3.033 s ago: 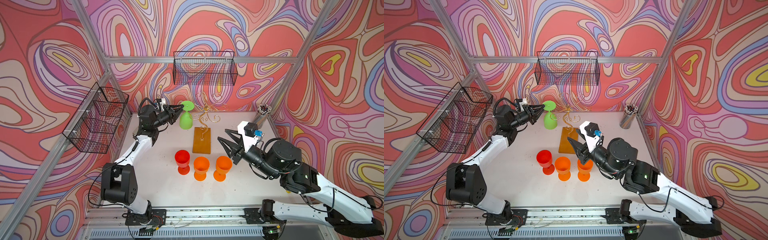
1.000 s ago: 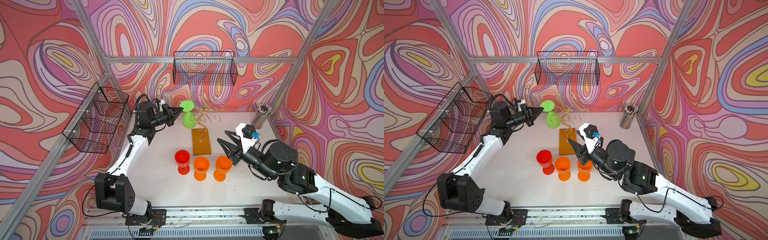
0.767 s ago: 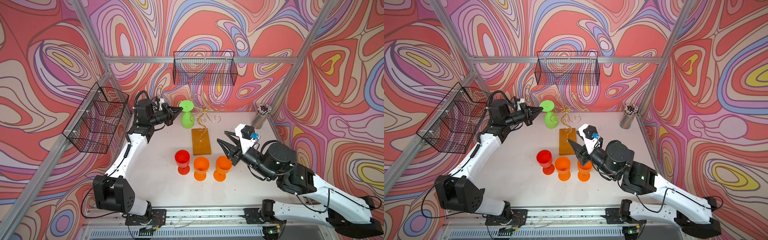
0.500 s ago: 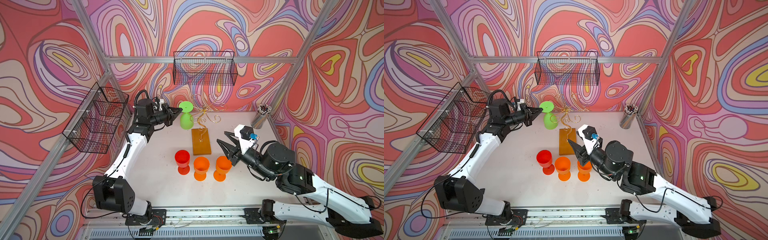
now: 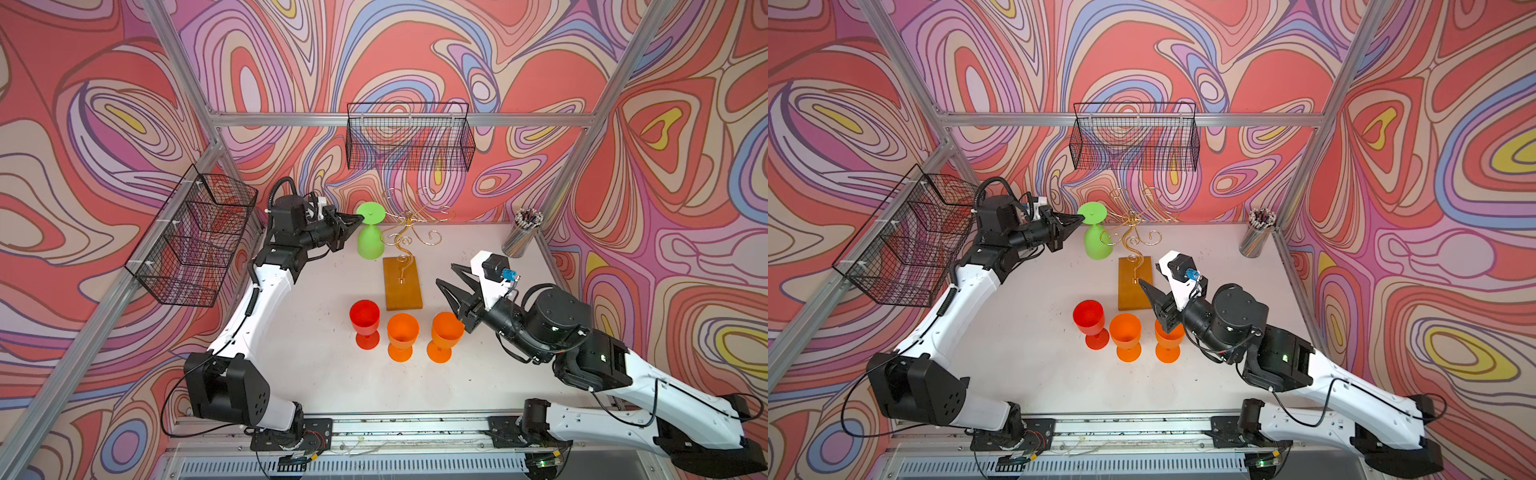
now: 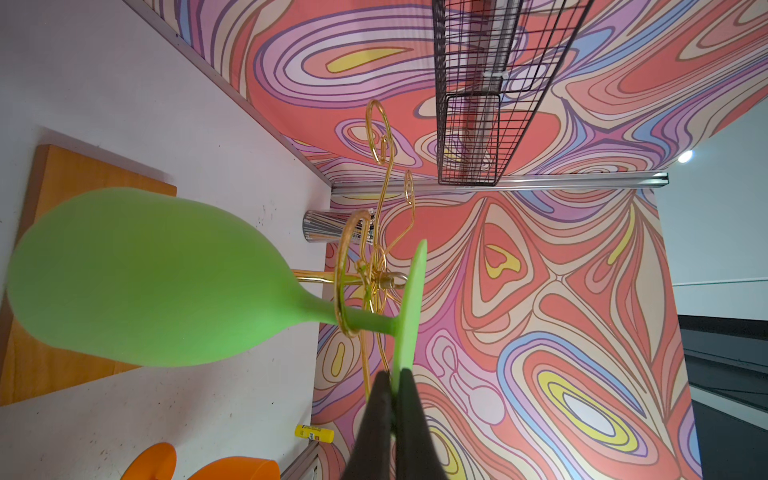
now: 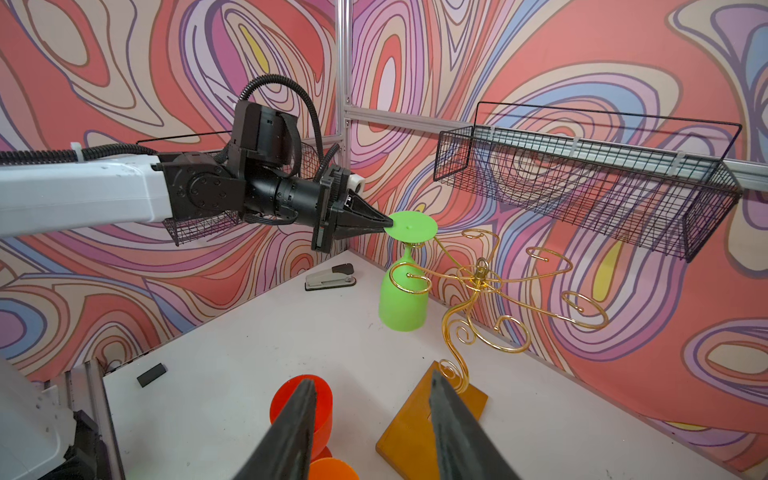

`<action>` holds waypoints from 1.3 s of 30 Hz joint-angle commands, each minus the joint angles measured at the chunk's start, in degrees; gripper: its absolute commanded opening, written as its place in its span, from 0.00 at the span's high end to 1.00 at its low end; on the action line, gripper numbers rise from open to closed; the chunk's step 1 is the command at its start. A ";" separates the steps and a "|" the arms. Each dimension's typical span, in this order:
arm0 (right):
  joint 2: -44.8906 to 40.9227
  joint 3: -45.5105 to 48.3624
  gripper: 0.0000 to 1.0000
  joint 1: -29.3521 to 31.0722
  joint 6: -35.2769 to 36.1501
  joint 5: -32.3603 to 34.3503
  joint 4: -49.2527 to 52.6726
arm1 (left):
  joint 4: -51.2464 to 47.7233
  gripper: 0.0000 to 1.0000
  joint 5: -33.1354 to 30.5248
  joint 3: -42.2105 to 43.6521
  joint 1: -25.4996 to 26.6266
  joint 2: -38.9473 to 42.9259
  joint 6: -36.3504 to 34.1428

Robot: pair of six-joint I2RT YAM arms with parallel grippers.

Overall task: Take the wine glass off the wine glass rack
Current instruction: 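Lift the green glass up off the rack hook with the left gripper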

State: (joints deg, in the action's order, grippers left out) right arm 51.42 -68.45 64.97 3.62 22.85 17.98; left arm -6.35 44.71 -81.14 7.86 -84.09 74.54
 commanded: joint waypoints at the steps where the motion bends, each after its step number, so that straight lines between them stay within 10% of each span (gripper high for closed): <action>1: -0.88 0.75 0.53 0.33 0.59 1.11 -1.01 | -0.51 1.00 -0.65 -2.15 -0.38 -0.43 -0.89; 39: -1.50 1.52 0.53 0.33 0.88 2.20 -1.30 | 4.89 1.00 -1.11 -3.45 -1.79 -3.77 2.80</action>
State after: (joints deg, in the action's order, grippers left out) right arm 50.39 -67.42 64.97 4.03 24.40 17.17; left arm -4.38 43.46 -82.37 6.48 -86.89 76.73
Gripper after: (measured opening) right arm 0.472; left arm 0.048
